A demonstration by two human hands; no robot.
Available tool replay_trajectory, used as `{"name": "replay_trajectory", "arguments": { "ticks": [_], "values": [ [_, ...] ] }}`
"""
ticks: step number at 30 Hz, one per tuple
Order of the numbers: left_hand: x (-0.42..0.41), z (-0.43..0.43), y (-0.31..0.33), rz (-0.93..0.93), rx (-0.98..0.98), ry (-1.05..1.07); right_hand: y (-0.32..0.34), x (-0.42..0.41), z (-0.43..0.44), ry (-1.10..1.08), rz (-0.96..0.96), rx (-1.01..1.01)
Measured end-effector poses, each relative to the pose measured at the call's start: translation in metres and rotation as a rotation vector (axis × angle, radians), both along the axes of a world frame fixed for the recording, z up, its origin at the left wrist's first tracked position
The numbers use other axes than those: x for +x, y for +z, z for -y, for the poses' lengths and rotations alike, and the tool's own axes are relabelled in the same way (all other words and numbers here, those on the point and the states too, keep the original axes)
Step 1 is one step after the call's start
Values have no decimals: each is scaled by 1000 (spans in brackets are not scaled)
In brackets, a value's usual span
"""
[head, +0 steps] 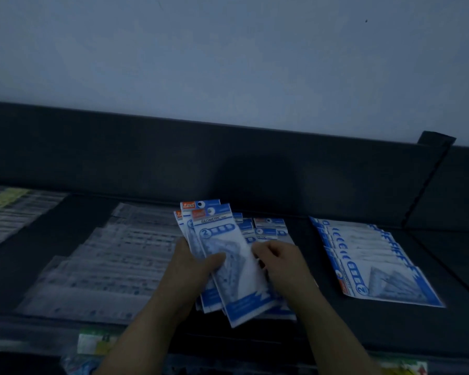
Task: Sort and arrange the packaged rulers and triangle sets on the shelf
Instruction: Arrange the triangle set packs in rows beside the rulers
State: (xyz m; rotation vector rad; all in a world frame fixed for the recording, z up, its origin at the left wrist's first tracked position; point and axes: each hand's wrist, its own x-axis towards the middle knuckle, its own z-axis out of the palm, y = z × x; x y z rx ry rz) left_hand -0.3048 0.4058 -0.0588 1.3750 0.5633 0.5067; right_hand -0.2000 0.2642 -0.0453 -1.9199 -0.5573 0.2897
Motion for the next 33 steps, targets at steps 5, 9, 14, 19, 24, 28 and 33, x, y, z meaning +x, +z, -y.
{"name": "replay_trajectory", "arguments": {
  "ticks": [5,9,14,19,24,28,33],
  "values": [
    [-8,-15,-4,3,-10,131,-13,13,10,-28,256,-386],
    [-7,-14,-7,-12,-14,128,-16,13,7,-48,304,-543],
    [-9,-16,-8,-9,-25,107,-16,21,8,-42,204,-457],
    [-11,-19,-9,-17,-1,101,-13,14,7,-49,275,-485],
    [-13,-22,-7,-9,0,125,-12,8,2,21,248,-570],
    [-17,-22,-5,-25,-15,122,-4,8,8,9,73,-350],
    [-23,-15,-2,0,-47,113,-3,15,17,-90,-34,-5]
  ]
}}
